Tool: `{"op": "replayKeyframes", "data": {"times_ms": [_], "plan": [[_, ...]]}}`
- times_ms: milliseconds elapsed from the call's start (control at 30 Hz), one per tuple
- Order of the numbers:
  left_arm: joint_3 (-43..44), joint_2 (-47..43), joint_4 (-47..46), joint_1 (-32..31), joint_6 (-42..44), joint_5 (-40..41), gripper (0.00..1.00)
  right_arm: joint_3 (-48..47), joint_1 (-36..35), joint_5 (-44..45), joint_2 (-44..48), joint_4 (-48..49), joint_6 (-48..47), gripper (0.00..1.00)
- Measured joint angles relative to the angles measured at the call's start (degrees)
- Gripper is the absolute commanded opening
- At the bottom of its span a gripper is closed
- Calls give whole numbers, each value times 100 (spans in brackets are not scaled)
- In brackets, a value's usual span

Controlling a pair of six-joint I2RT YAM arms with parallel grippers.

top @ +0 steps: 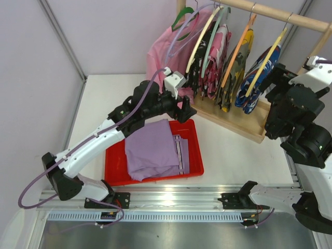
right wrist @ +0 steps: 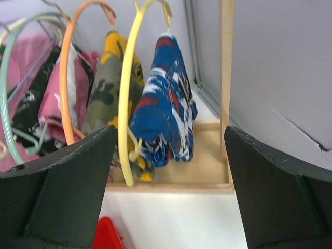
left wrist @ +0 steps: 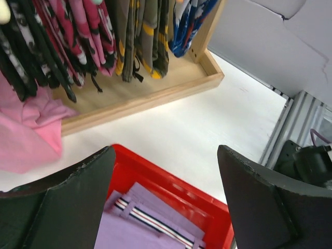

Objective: Remove the trousers from the hanger
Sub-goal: Grab a hanger with trousers on it with the left arm

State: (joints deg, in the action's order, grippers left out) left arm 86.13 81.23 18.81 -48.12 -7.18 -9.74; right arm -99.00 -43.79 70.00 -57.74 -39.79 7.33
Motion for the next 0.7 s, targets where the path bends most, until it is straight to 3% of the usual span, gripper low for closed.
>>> {"op": "replayKeyframes", "data": {"times_ms": [233, 400, 500, 700], "plan": [[-883, -828, -144, -4, -203, -11, 86, -1029, 393, -7, -903, 236, -564, 95], [-1462, -1414, -192, -4, -240, 39, 86, -2109, 1659, -852, -1735, -634, -127, 95], [-1816, -1700, -162, -4, -243, 107, 87, -2170, 2131, -1314, -1899, -1023, 105, 96], [-2253, -2076, -57, -4, -236, 264, 87, -2157, 2374, -2107, -2044, -1370, 461, 96]]}}
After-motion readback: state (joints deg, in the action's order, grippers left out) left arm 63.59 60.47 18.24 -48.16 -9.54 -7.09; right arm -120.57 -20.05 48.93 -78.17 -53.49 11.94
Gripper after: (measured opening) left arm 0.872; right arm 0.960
